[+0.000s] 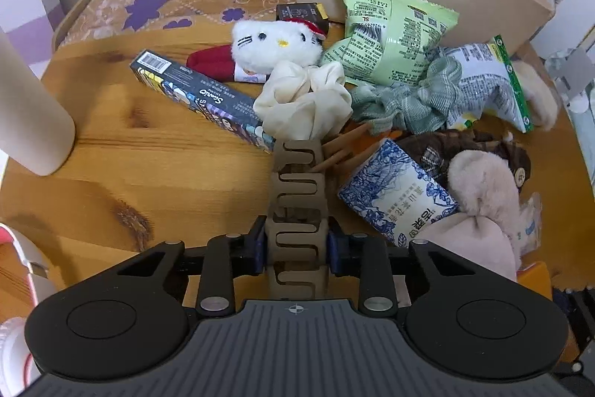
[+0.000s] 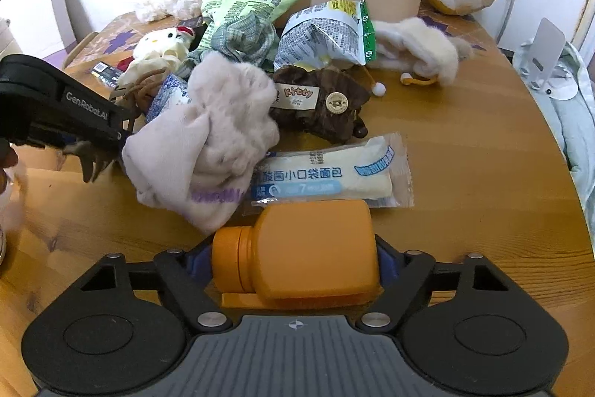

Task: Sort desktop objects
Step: 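Grasp the brown claw clip with the left tool while the right grasps the orange bottle, then carry the clip and bottle into the beige bin and open both tools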

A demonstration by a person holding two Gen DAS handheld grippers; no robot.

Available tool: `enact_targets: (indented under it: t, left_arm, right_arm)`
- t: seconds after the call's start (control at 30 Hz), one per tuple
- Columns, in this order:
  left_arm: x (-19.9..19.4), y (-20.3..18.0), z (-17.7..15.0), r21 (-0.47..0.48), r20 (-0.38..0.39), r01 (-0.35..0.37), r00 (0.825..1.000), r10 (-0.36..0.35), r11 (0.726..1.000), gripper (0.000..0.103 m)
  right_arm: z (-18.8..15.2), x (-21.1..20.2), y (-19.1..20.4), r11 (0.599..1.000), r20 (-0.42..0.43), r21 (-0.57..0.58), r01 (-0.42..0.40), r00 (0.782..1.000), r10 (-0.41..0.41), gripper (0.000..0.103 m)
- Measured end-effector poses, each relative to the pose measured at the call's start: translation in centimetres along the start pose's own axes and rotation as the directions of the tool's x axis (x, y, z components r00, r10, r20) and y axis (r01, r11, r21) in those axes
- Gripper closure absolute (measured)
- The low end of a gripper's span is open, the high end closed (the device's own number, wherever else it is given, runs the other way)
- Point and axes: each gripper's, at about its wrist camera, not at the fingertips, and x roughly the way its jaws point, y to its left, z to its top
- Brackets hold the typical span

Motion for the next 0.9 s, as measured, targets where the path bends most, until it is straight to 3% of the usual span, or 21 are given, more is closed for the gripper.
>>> enact_targets:
  t: [0.17,0.33,0.53,0.63,0.7,0.9]
  left_arm:
    - [-0.5,0.7,-0.7,-0.006,0.011,-0.017,1.000,0.017,1.000,0.072]
    - [-1.6,2.0,-1.1,-0.001,0.040,-0.064,0.997,0.064,0.998,0.072]
    - [-4.3,2.8,-1.2,0.072,0.146,-0.121,0.983,0.109,0.990,0.072]
    - [-4.9,2.4,-1.2,0.160,0.200,-0.191,0.967,0.158,0.969,0.072]
    - [-4.2,2.3,-1.3,0.193,0.185,-0.233,0.963,0.198,0.953,0.072]
    - [-1.6,2.6,-2.6,0.276,0.094,-0.264,0.964,0.247,0.924,0.072]
  right_arm:
    - [-0.2,-0.8,-0.7,1.000,0.001,-0.006,-0.008,1.000,0.008,0.024]
    - [0.1,-1.9,-0.9,0.996,0.022,-0.088,-0.032,0.999,0.034,0.024]
    - [0.7,-3.1,-1.4,0.993,0.060,-0.104,-0.063,0.996,0.069,0.024]
    - [0.8,-3.4,-1.9,0.993,0.071,-0.102,-0.055,0.996,0.062,0.024]
    - [0.7,-3.3,-2.2,0.995,0.067,-0.091,-0.051,0.996,0.057,0.024]
    - [0.2,-3.4,-2.7,0.996,0.052,-0.075,-0.049,0.997,0.053,0.024]
